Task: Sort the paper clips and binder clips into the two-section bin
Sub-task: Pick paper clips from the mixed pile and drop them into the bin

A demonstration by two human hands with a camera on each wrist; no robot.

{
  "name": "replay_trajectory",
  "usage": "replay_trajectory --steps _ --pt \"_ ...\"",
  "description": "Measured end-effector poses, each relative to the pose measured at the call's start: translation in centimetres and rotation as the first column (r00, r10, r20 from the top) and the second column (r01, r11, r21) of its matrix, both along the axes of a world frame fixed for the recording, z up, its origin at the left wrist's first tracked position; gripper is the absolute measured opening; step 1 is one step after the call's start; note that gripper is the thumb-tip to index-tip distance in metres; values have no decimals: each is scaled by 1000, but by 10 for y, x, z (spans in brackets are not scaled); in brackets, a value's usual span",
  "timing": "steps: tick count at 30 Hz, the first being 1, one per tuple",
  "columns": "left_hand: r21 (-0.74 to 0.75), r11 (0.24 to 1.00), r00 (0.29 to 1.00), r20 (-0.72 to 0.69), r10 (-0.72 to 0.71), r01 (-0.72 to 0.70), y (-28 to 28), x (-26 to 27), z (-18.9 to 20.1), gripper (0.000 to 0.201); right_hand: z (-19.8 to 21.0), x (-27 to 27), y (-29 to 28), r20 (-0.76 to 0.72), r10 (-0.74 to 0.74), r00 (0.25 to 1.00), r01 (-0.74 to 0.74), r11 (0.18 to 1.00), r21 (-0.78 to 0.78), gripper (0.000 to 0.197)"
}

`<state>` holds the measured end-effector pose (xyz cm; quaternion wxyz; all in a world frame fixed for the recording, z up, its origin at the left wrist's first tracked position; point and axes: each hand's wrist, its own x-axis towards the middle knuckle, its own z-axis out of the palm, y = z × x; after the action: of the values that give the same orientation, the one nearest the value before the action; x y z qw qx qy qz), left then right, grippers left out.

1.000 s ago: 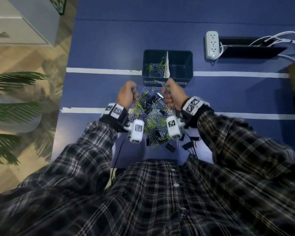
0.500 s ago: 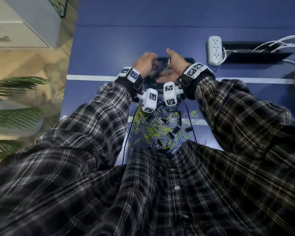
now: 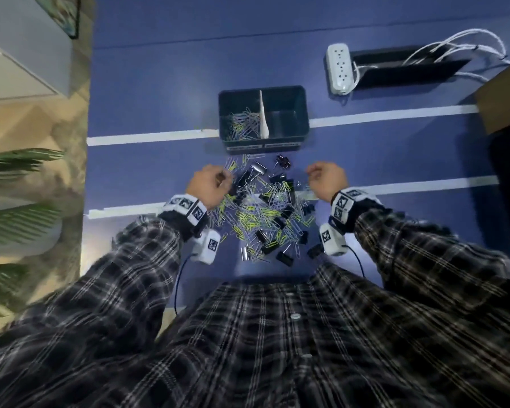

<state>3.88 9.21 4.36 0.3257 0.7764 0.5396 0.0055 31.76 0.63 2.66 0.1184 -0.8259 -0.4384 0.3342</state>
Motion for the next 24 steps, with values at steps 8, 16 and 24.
replay_trajectory --steps 8,16,24 --pt "-18 999 956 -293 -34 31 -52 -26 -46 71 -32 -5 -45 152 414 898 -408 910 -71 69" --pt "47 999 982 -190 1 8 -55 -26 -52 33 -26 -10 -47 203 388 899 -389 921 -33 54" --pt "114 984 958 -269 -100 135 -59 -23 -52 29 -28 -9 -43 227 378 898 -369 926 -82 51"
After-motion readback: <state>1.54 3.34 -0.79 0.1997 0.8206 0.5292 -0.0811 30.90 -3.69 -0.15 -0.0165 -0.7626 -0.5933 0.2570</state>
